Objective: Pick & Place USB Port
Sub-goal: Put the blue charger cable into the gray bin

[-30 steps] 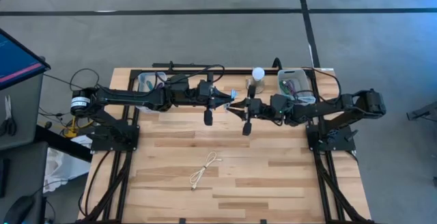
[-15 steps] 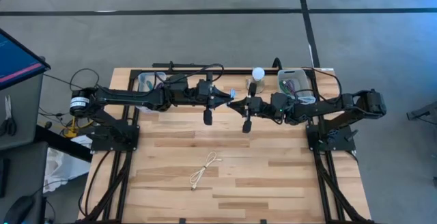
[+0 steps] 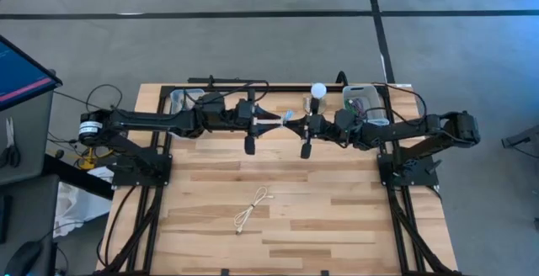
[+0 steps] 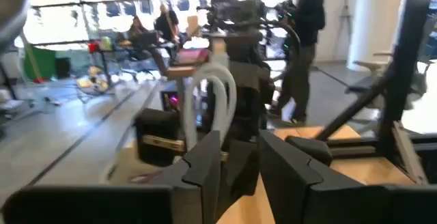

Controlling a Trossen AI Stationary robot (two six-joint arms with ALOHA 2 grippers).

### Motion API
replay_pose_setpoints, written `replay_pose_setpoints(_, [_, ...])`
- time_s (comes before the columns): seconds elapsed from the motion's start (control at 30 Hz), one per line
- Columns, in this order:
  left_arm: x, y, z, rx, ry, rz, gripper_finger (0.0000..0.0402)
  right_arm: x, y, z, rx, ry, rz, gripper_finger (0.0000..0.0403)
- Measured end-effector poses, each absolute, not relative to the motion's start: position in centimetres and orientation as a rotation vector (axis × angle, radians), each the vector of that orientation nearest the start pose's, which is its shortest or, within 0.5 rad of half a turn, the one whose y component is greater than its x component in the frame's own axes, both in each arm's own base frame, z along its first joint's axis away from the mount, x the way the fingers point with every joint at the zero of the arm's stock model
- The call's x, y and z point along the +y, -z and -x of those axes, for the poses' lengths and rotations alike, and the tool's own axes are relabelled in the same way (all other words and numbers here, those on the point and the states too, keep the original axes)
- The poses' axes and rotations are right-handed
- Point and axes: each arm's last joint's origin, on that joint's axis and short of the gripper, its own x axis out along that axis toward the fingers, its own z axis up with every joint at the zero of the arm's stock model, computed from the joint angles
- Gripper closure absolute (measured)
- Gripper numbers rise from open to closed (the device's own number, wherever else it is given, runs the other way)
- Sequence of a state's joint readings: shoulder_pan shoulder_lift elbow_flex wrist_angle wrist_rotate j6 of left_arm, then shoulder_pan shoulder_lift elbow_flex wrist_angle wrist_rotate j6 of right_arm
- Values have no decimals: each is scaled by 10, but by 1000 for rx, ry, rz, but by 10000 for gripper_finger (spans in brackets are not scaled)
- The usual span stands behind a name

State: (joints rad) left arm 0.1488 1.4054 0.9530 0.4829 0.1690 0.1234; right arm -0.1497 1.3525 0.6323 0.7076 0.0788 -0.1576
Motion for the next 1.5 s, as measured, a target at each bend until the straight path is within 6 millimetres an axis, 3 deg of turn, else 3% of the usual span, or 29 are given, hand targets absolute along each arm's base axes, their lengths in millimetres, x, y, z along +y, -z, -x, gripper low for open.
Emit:
replay_pose_setpoints(0.17, [49, -315, -288, -51, -48, -131, 300, -51, -254, -263, 96, 292, 157, 403])
replay_pose_setpoints(0.4, [42, -317, -241, -114, -69, -114, 300, -57, -263, -225, 221, 496, 197, 403])
replay_pose_setpoints(0.73, [34, -312, -194, -191, -103, -116, 300, -65, -230, -144, 236, 756, 85, 403])
replay_pose_setpoints(0.9, [35, -308, -185, -201, -171, -92, 300, -73, -221, -113, 337, 954, -38, 403])
replay_pose_setpoints(1.1, [35, -303, -185, -184, -195, -87, 300, -83, -206, -93, 460, 1130, -182, 403])
replay_pose_setpoints(1.5, [35, -302, -186, -180, -195, -87, 300, -108, -182, -86, 657, 1294, -326, 403])
